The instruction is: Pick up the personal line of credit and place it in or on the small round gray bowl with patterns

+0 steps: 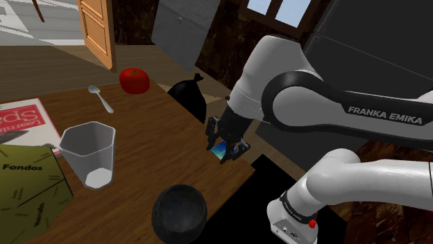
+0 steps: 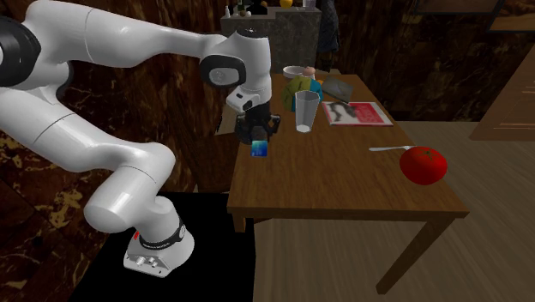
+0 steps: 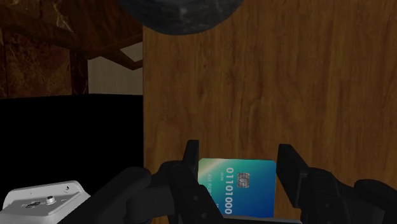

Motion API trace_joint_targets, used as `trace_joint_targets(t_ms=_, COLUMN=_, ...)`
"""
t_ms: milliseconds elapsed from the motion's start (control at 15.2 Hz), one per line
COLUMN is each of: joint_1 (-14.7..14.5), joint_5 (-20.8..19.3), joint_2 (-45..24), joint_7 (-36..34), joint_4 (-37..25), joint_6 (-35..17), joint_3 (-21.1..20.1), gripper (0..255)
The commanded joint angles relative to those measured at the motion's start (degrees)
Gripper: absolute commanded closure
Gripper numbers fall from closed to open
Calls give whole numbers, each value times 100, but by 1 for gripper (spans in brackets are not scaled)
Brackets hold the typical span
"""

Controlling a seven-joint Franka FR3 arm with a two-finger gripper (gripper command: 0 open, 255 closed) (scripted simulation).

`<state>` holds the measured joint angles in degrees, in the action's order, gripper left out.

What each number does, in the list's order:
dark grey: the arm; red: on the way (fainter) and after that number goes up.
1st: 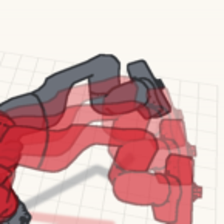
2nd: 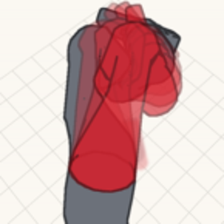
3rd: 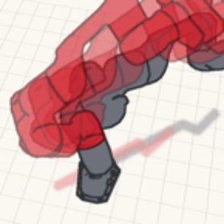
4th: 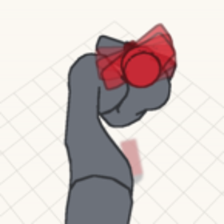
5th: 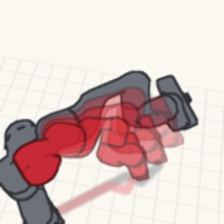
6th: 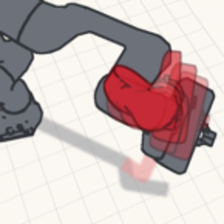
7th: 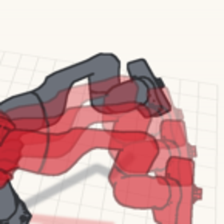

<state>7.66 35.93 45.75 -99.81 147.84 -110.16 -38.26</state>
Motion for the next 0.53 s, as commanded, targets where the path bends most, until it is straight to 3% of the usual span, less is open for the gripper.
trace_joint_targets(t_ms=0, joint_1=15, joint_5=-73, joint_2=39, joint_7=-26, joint_4=-126, joint_6=169, joint_3=85, gripper=255)
trace_joint_targets(t_ms=462, joint_1=66, joint_5=-283, joint_2=97, joint_7=-127, joint_4=-585, joint_6=689, joint_3=322, gripper=255)
